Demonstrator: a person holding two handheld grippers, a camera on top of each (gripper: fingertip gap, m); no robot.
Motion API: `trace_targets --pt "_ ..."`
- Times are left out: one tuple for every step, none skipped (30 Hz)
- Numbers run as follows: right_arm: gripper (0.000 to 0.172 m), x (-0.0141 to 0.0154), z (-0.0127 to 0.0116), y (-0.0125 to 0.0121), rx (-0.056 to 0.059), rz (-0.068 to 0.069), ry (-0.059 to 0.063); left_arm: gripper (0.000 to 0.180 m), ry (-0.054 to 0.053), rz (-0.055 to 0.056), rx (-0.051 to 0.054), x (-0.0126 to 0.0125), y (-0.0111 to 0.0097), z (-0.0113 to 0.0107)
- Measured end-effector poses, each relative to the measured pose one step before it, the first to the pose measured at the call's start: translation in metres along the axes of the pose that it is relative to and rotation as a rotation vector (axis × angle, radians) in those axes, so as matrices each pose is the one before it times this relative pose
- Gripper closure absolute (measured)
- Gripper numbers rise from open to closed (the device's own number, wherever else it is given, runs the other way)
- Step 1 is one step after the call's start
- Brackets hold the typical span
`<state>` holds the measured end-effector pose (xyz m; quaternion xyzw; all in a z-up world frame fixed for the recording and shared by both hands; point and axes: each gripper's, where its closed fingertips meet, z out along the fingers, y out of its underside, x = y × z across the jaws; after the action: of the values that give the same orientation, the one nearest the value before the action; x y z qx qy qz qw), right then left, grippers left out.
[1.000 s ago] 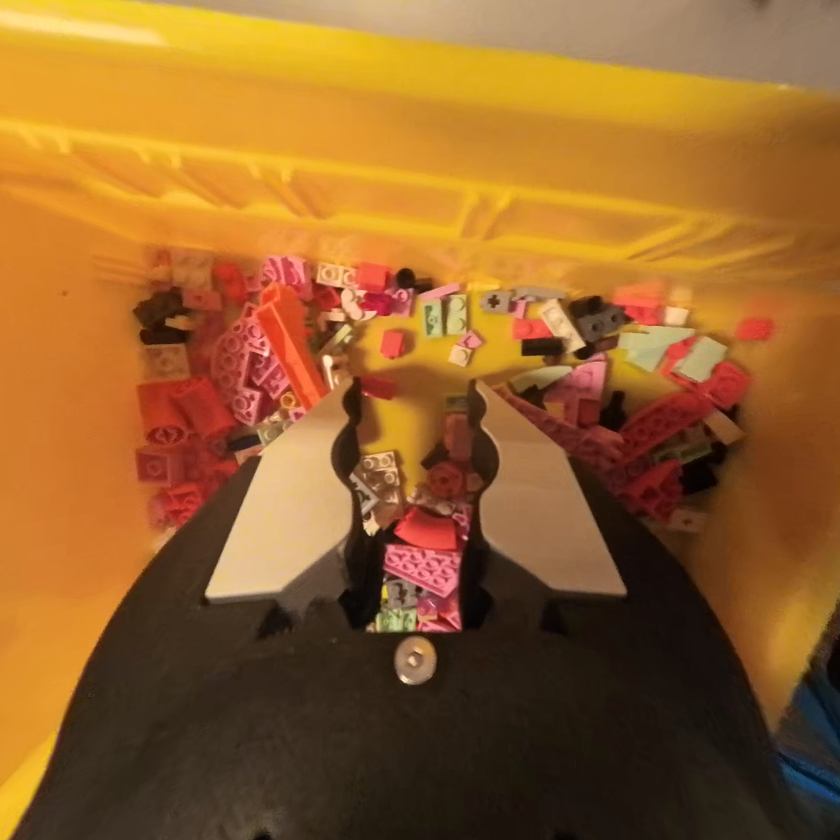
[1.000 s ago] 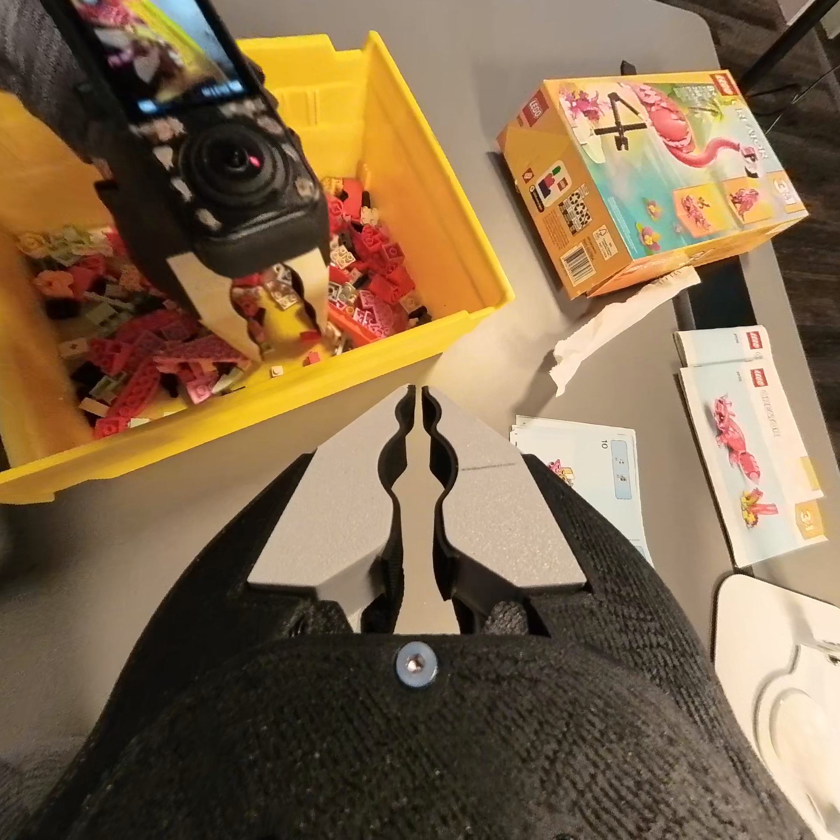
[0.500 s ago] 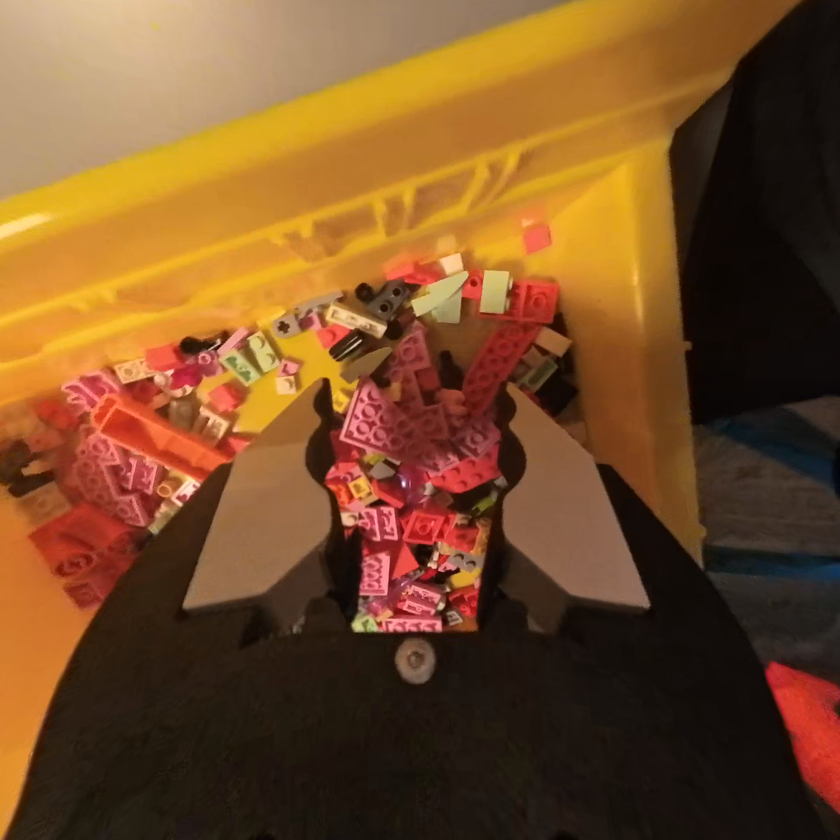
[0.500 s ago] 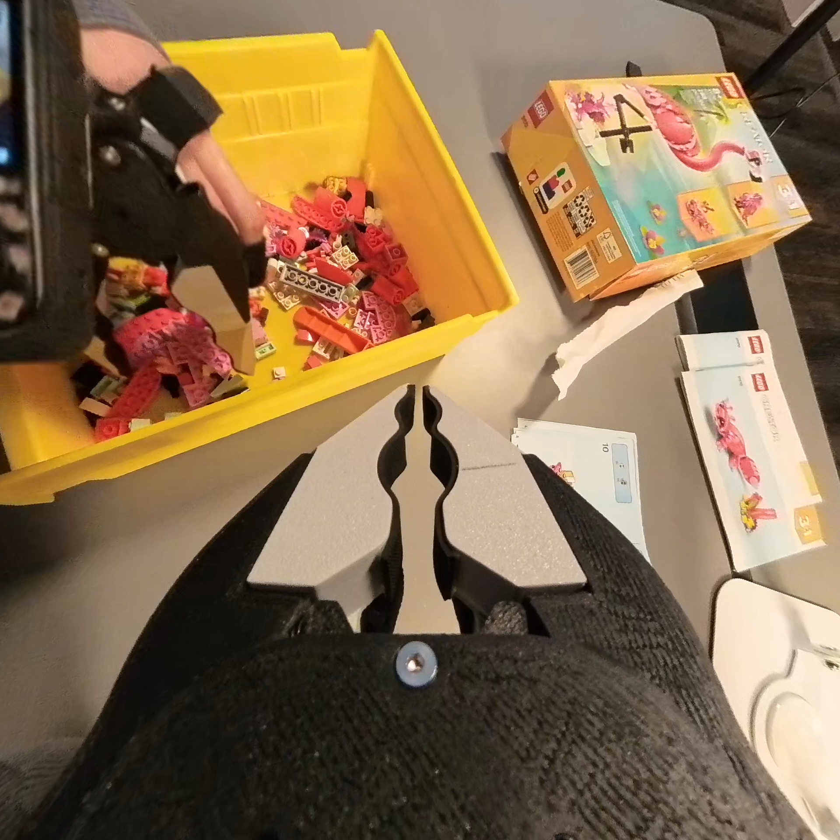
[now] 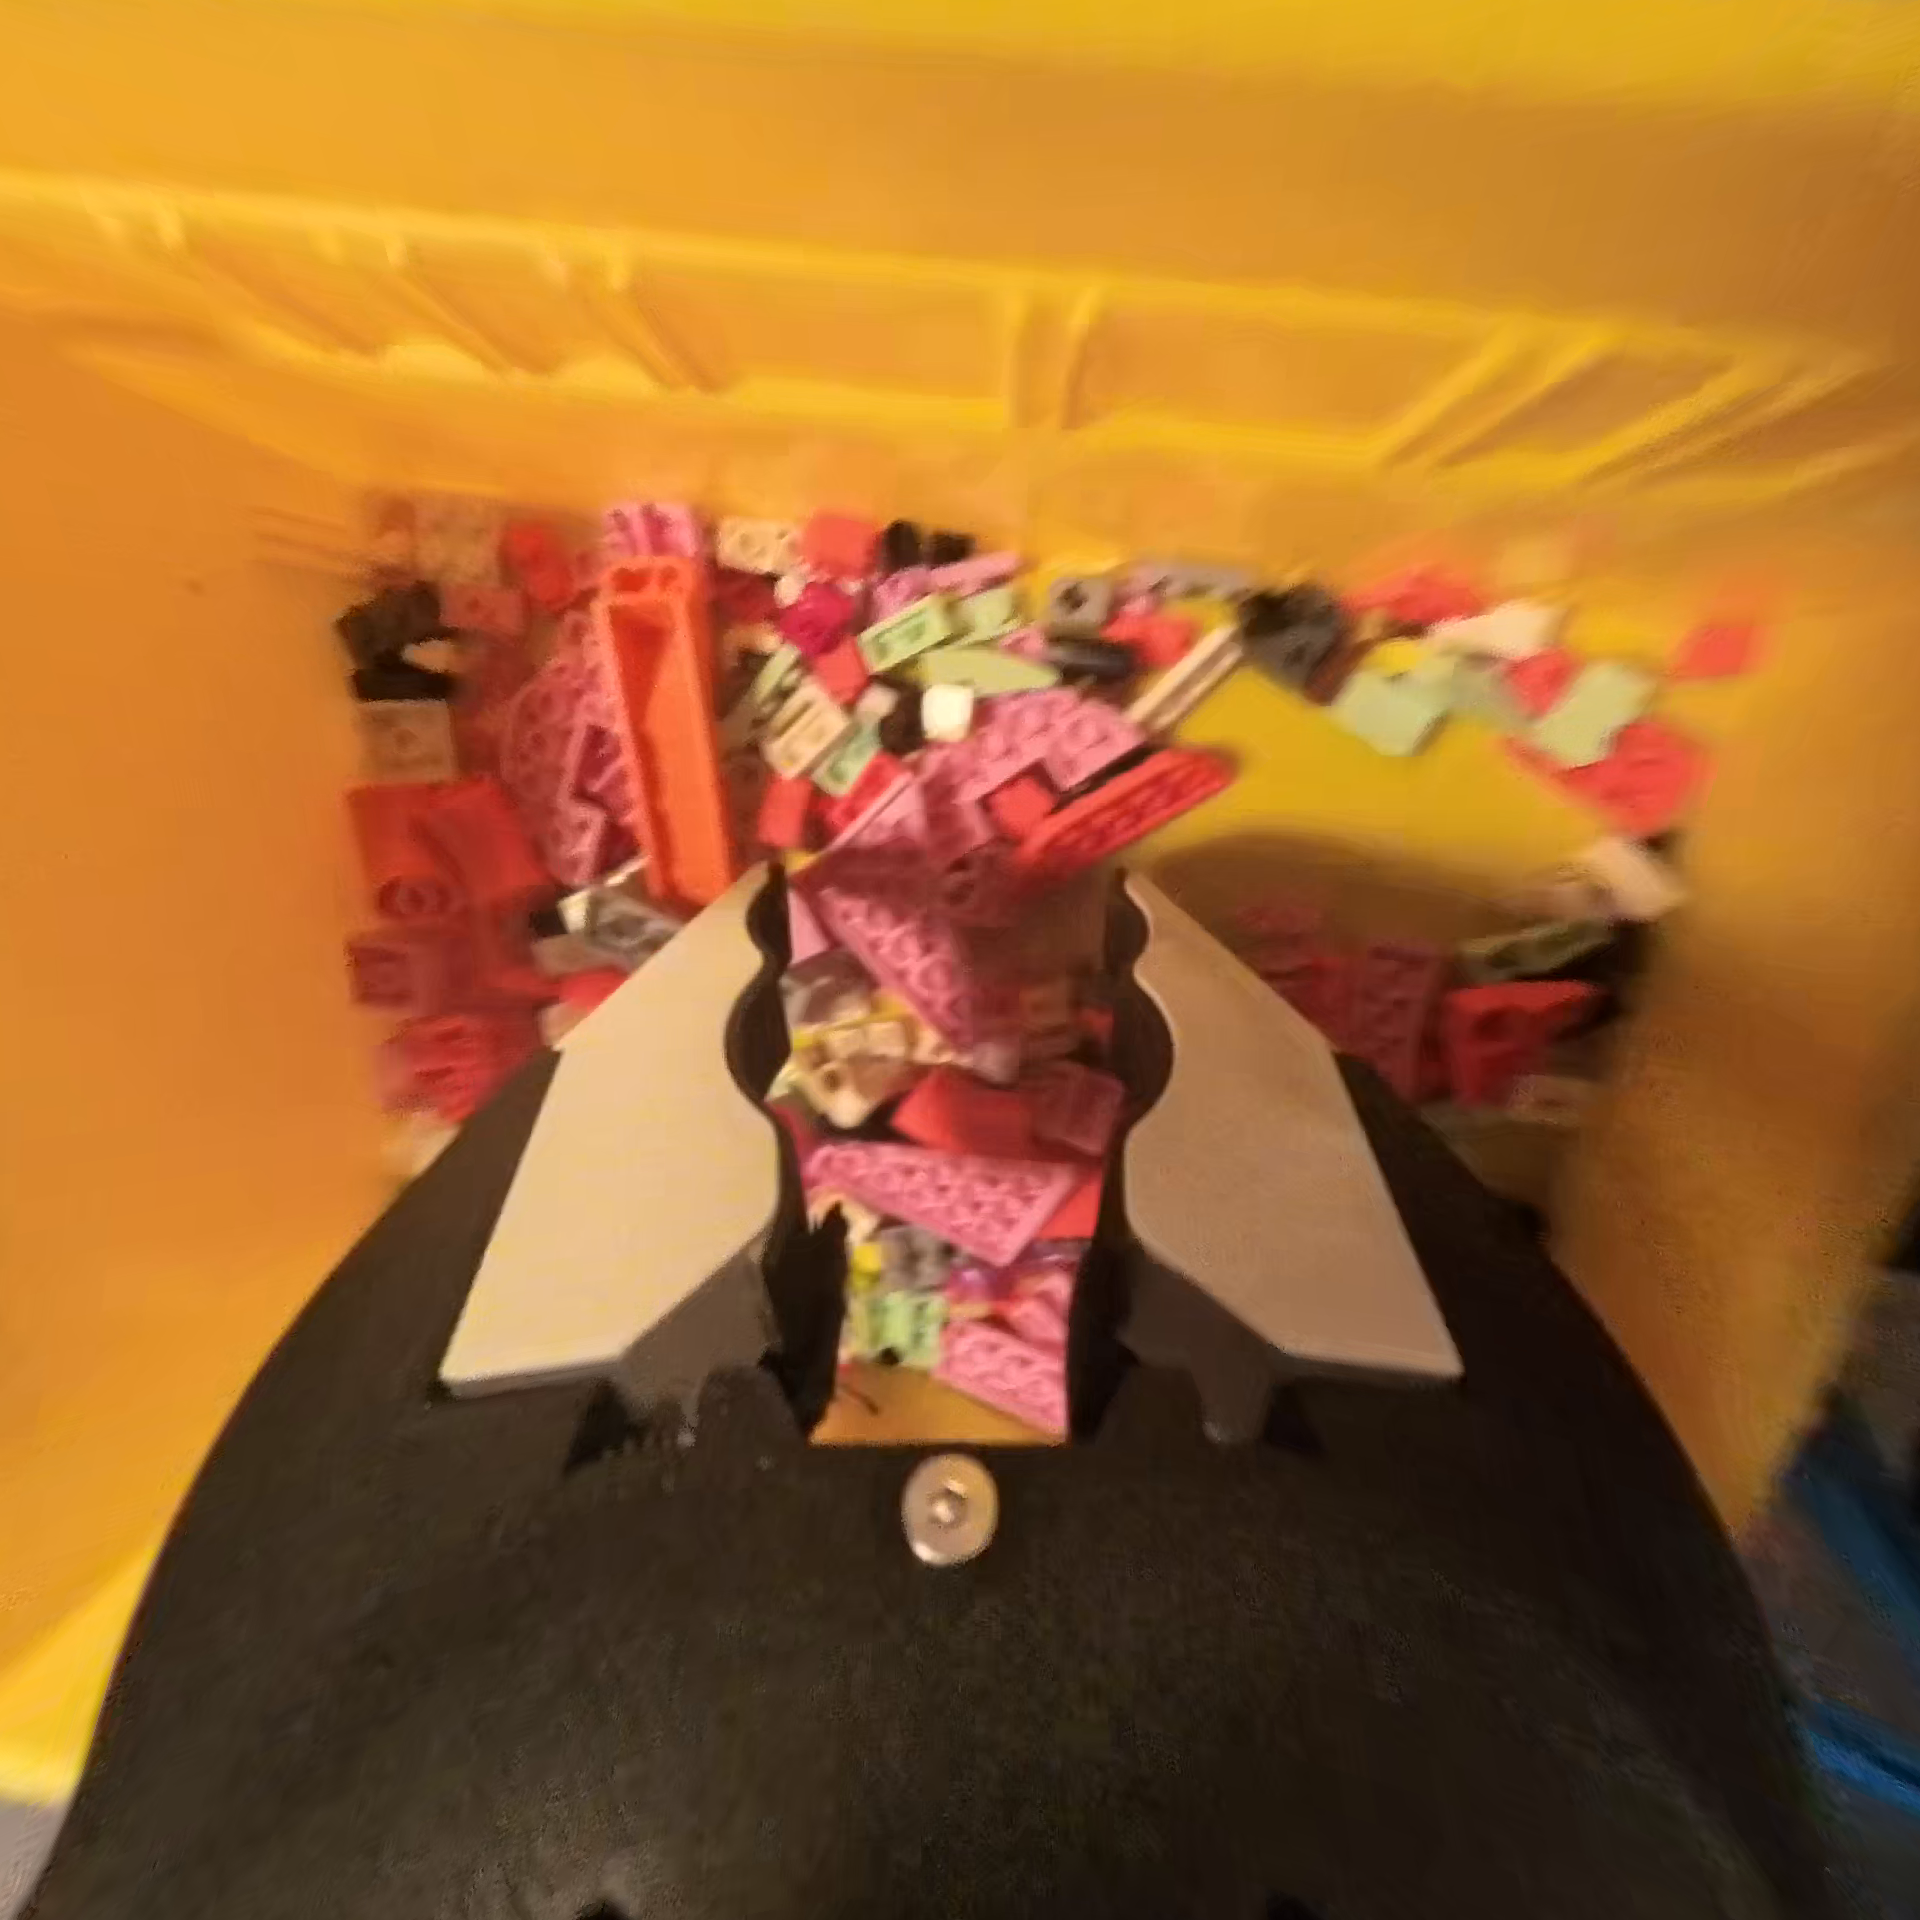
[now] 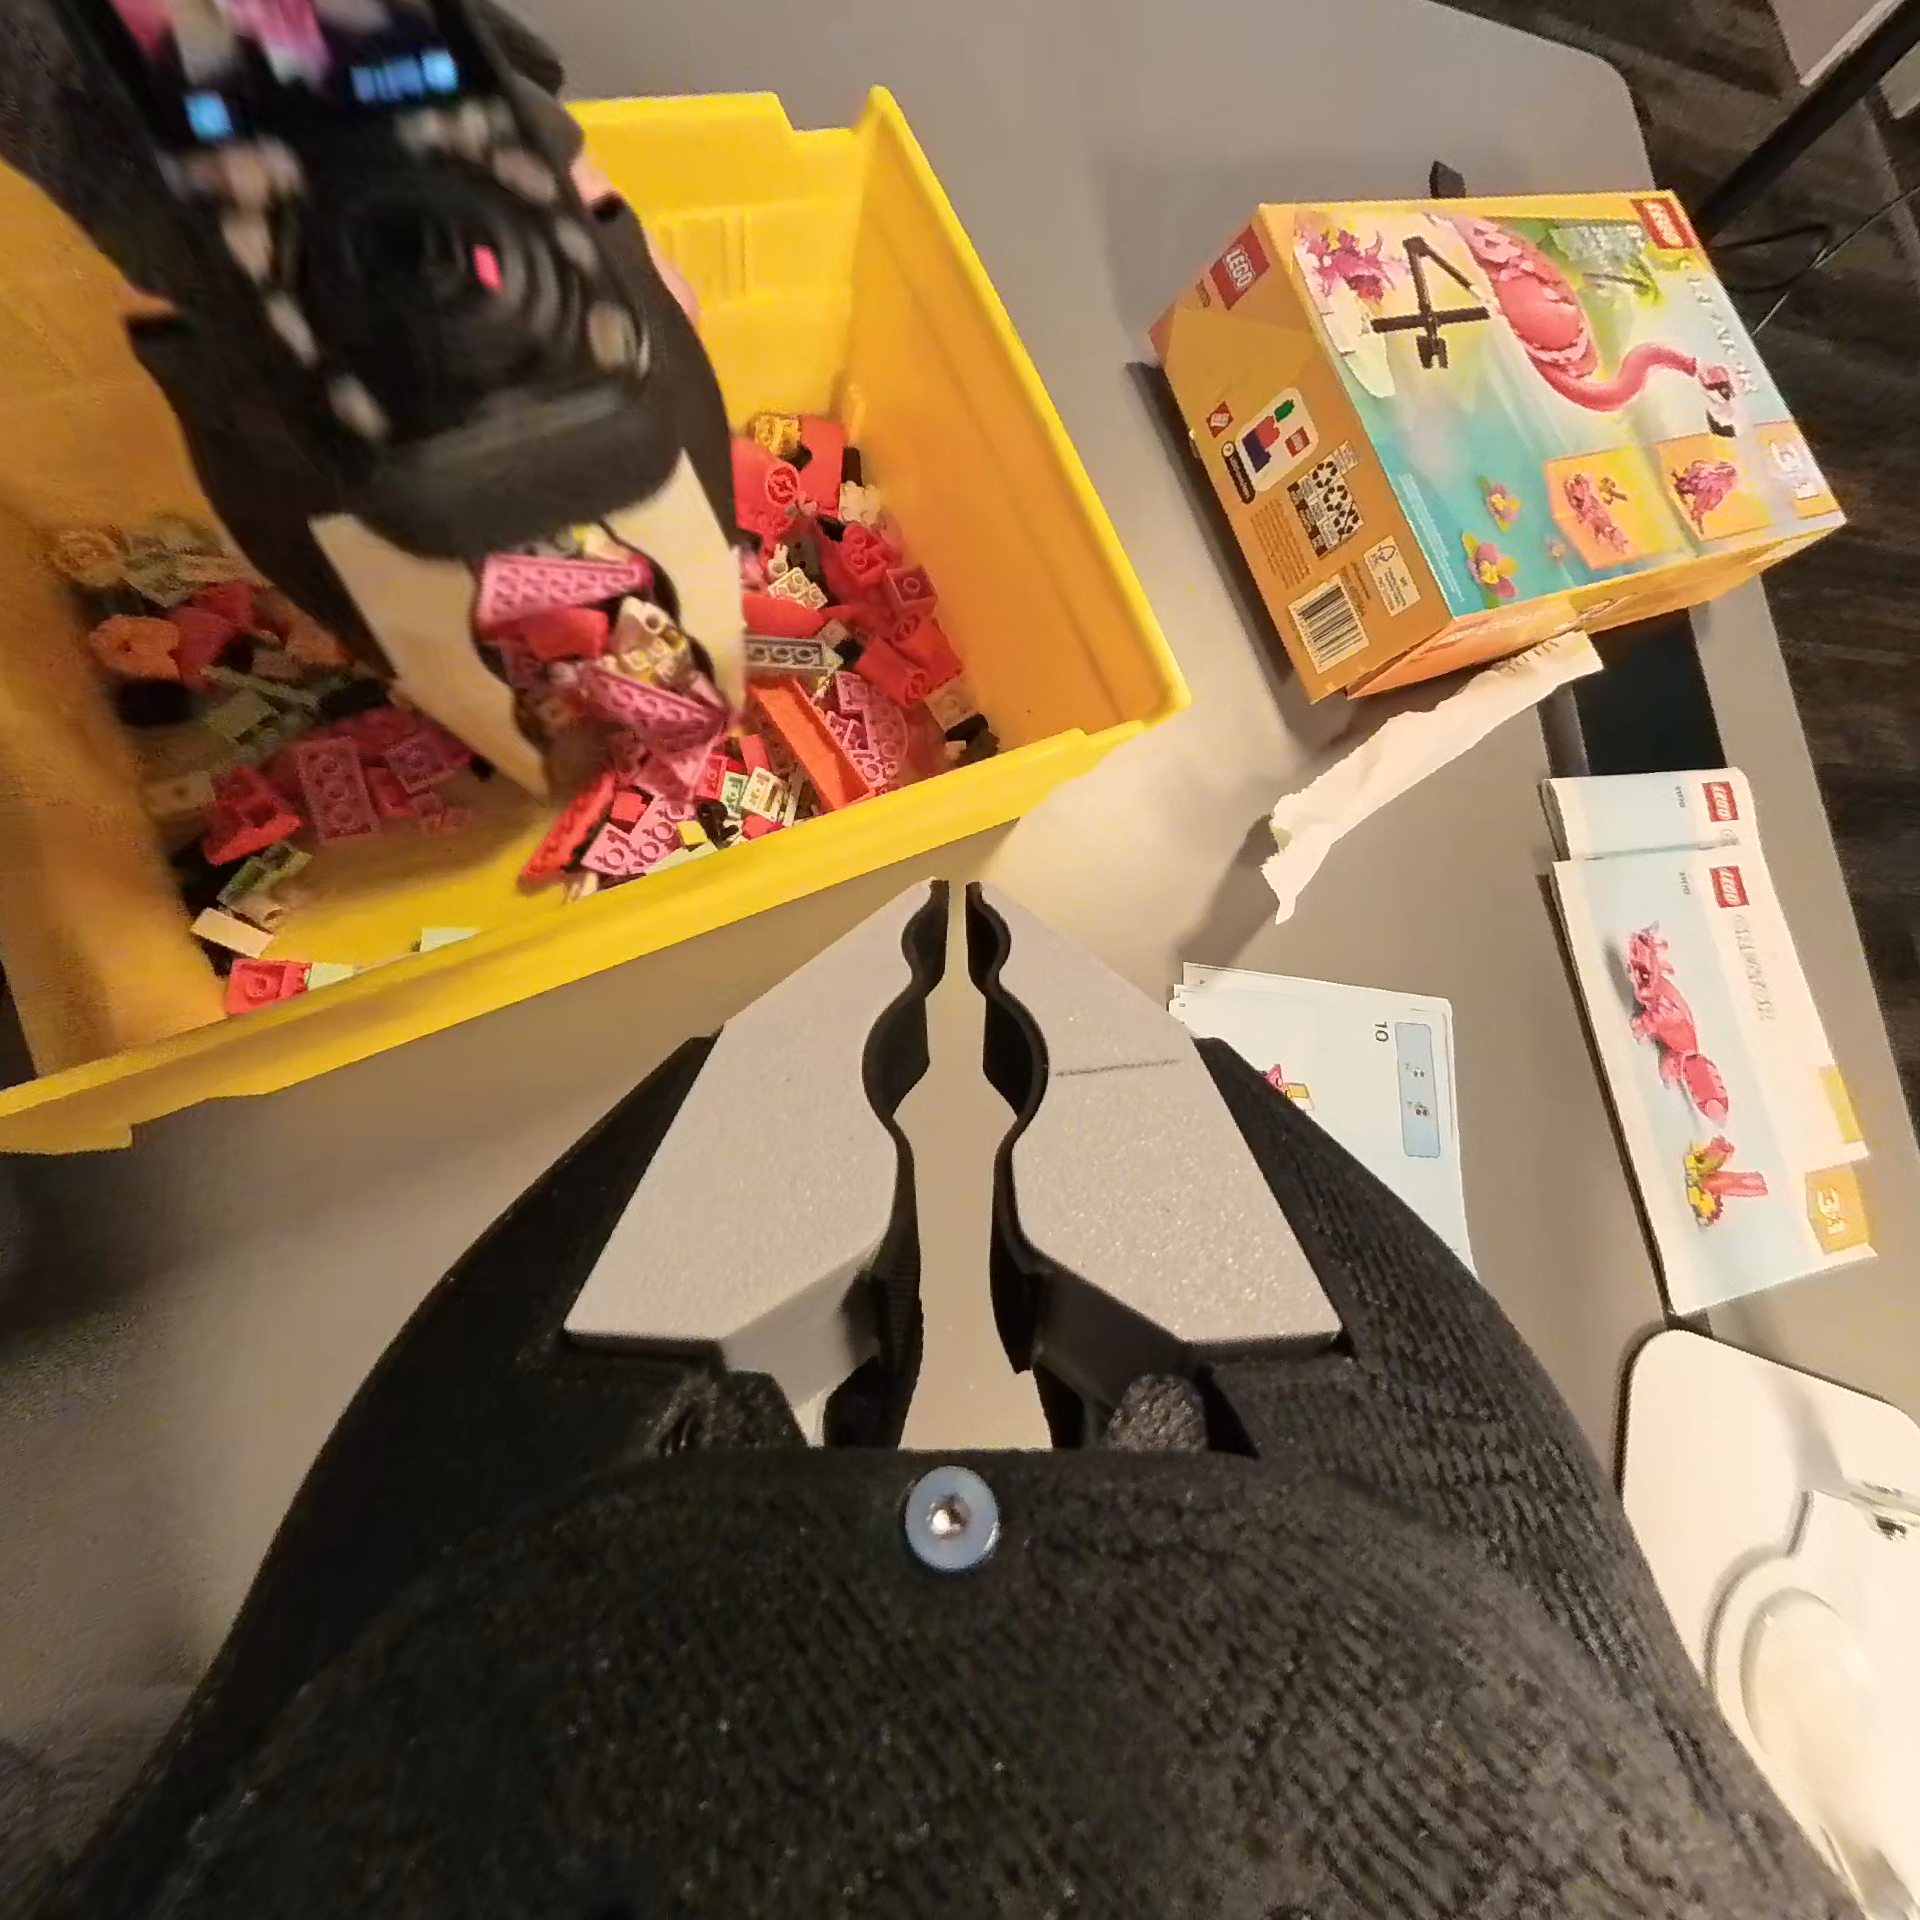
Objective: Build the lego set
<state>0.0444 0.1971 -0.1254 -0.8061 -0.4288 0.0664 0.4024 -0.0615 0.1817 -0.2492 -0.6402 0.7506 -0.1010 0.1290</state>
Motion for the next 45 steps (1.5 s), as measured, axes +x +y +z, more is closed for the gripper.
trace_targets --pt "0.171 -0.00003 -0.00013 -0.00009 0.0012 0.0006 -0.0005 0.118 0.0611 -0.0293 0.0531 0.01037 -0.00715 -0.00404" --pt "0.171 0.00002 -0.00007 0.00006 0.0009 0.0003 -0.0011 0.112 0.0382 -0.0203 0.0452 0.00860 -0.00730 -0.00321" --pt "0.171 -0.00018 0.00015 0.00011 0.0002 -0.0004 -0.0011 0.107 0.0184 -0.0089 0.0267 0.00687 -0.00504 -0.00206" --pt "0.171 -0.00004 0.00014 0.00021 -0.0007 -0.0004 -0.0006 0.101 0.0102 -0.0030 0.0051 0.00598 -0.00208 -0.00068" --pt "0.171 0.00000 0.00020 0.00003 -0.0011 0.0000 -0.0001 0.096 0.0149 0.0004 -0.0075 0.00676 -0.00021 0.00047" --pt "0.171 -0.00012 0.00015 0.00004 -0.0009 -0.0003 -0.0005 0.092 0.0260 0.0042 -0.0102 0.00836 0.00055 0.00172" --pt "0.171 -0.00022 0.00015 -0.00002 -0.0007 -0.0010 -0.0006 0.089 0.0258 0.0035 -0.0074 0.00803 0.00028 0.00259" --pt "0.171 -0.00017 0.00002 -0.00008 -0.0001 -0.0010 -0.0003 0.087 0.0244 0.0027 -0.0100 0.00709 0.00095 0.00326" --pt "0.171 -0.00007 0.00004 -0.00007 0.0005 -0.0002 -0.0006 0.084 0.0247 0.0045 -0.0101 0.00674 0.00129 0.00336" --pt "0.171 -0.00001 -0.00008 -0.00006 0.0004 0.0006 -0.0004 0.082 0.0169 0.0055 -0.0070 0.00498 0.00098 0.00329" --pt "0.171 0.00002 -0.00004 0.00005 0.0001 0.0004 -0.0001 0.081 0.0060 0.0051 -0.0073 0.00251 0.00111 0.00287" --pt "0.171 -0.00004 0.00009 0.00003 0.0003 -0.0002 -0.0002 0.081 0.0025 0.0064 -0.0075 0.00136 0.00121 0.00226" --pt "0.171 -0.00002 -0.00004 -0.00013 0.0004 0.0002 -0.0002 0.081 0.0017 0.0054 -0.0058 0.00059 0.00110 0.00205" --pt "0.171 0.00000 -0.00002 0.00002 0.0003 0.0005 -0.0002 0.080 -0.0055 0.0010 -0.0052 -0.00101 0.00096 0.00193" --pt "0.171 -0.00009 -0.00011 -0.00008 0.0003 -0.0001 -0.0003 0.081 -0.0086 0.0025 -0.0047 -0.00153 0.00053 0.00133" --pt "0.171 -0.00015 -0.00005 -0.00005 0.0003 -0.0009 0.0000 0.081 -0.0068 0.0082 -0.0009 -0.00101 -0.00020 0.00060" --pt "0.171 -0.00016 -0.00020 -0.00024 0.0009 -0.0007 0.0002 0.081 -0.0096 0.0051 -0.0025 -0.00156 -0.00017 0.00060" --pt "0.171 -0.00001 -0.00019 -0.00023 0.0015 -0.0002 0.0001 0.081 -0.0106 0.0002 -0.0030 -0.00204 -0.00004 0.00085" --pt "0.171 -0.00011 -0.00028 -0.00031 0.0013 -0.0002 0.0002 0.081 -0.0141 -0.0032 -0.0035 -0.00278 0.00022 0.00132" --pt "0.171 0.00001 -0.00016 -0.00009 0.0010 -0.0004 0.0003 0.082 -0.0132 -0.0021 -0.0056 -0.00276 0.00082 0.00170" --pt "0.171 0.00001 -0.00024 -0.00013 0.0008 -0.0002 0.0003 0.082 -0.0096 0.0018 -0.0085 -0.00220 0.00167 0.00148" --pt "0.171 0.00009 -0.00019 0.00002 0.0005 0.0003 0.0003 0.082 -0.0180 0.0002 -0.0109 -0.00368 0.00222 0.00106" --pt "0.171 0.00020 -0.00012 -0.00001 0.0005 0.0004 0.0006 0.084 -0.0345 -0.0007 -0.0051 -0.00632 0.00149 -0.00014" --pt "0.171 0.00012 -0.00017 -0.00001 0.0007 0.0004 0.0005 0.087 -0.0257 -0.0010 -0.0012 -0.00515 0.00119 -0.00039" --pt "0.171 -0.00001 -0.00010 0.00006 0.0007 0.0004 -0.0002 0.088 -0.0084 -0.0074 0.0021 -0.00269 0.00053 -0.00055" --pt "0.171 0.00006 -0.00017 -0.00001 0.0007 0.0002 0.0000 0.090 -0.0094 -0.0167 0.0021 -0.00295 0.00021 -0.00056" --pt "0.171 0.00012 -0.00005 -0.00013 0.0009 0.0001 0.0003 0.092 -0.0154 -0.0103 -0.0040 -0.00380 0.00122 -0.00114" --pt "0.171 0.00007 -0.00008 -0.00010 0.0011 0.0004 -0.0003 0.094 -0.0283 0.0010 -0.0101 -0.00577 0.00262 -0.00240" --pt "0.171 0.00012 -0.00006 0.00004 0.0011 0.0006 -0.0002 0.095 -0.0444 0.0004 -0.0101 -0.00880 0.00296 -0.00432" --pt "0.171 0.00024 -0.00007 -0.00006 0.0010 0.0008 0.0001 0.096 -0.0455 -0.0095 -0.0015 -0.01043 0.00212 -0.00599" --pt "0.170 0.00026 -0.00009 0.00011 0.0012 0.0014 -0.0002 0.097 -0.0196 -0.0225 0.0144 -0.00804 -0.00018 -0.00701" --pt "0.170 0.00036 -0.00002 0.00007 0.0013 0.0016 0.0001 0.099 0.0115 -0.0369 0.0251 -0.00449 -0.00207 -0.00719" --pt "0.170 0.00047 -0.00012 0.00003 0.0015 0.0019 0.0004 0.098 0.0190 -0.0511 0.0175 -0.00430 -0.00163 -0.00620" --pt "0.170 0.00030 0.00010 0.00012 0.0013 0.0022 -0.0005 0.097 -0.0039 -0.0535 0.0066 -0.00802 -0.00067 -0.00491" --pt "0.170 0.00034 0.00025 0.00022 0.0002 0.0022 -0.0006 0.098 -0.0271 -0.0462 -0.0058 -0.01138 0.00105 -0.00370" --pt "0.170 0.00034 0.00029 0.00037 -0.0008 0.0016 -0.0003 0.099 -0.0452 -0.0376 -0.0179 -0.01365 0.00269 -0.00259" --pt "0.170 0.00023 0.00032 0.00028 -0.0009 0.0007 -0.0001 0.101 -0.0582 -0.0319 -0.0204 -0.01493 0.00278 -0.00175" --pt "0.170 0.00017 0.00033 0.00028 -0.0009 0.0011 -0.0003 0.105 -0.0522 -0.0312 -0.0225 -0.01314 0.00292 -0.00086" --pt "0.170 0.00003 0.00008 0.00019 -0.0008 0.0011 -0.0006 0.108 -0.0344 -0.0307 -0.0237 -0.00959 0.00266 0.00040" --pt "0.170 0.00014 0.00003 0.00017 0.0000 0.0002 -0.0002 0.114 -0.0128 -0.0260 -0.0189 -0.00531 0.00194 0.00099" --pt "0.170 0.00003 -0.00018 0.00001 0.0006 0.0003 -0.0002 0.119 0.0004 -0.0238 -0.0178 -0.00273 0.00167 0.00158" --pt "0.170 0.00000 -0.00013 0.00011 0.0003 0.0008 0.0000 0.120 0.0000 -0.0202 -0.0221 -0.00226 0.00217 0.00216" --pt "0.170 0.00032 -0.00023 0.00013 0.0003 0.0007 0.0007 0.123 -0.0033 -0.0109 -0.0246 -0.00226 0.00270 0.00253" --pt "0.170 0.00015 -0.00017 0.00015 0.0005 0.0006 0.0006 0.124 -0.0014 -0.0041 -0.0246 -0.00153 0.00286 0.00271" --pt "0.170 0.00030 -0.00010 0.00017 0.0003 0.0011 0.0004 0.126 0.0048 -0.0048 -0.0217 -0.00037 0.00253 0.00283"
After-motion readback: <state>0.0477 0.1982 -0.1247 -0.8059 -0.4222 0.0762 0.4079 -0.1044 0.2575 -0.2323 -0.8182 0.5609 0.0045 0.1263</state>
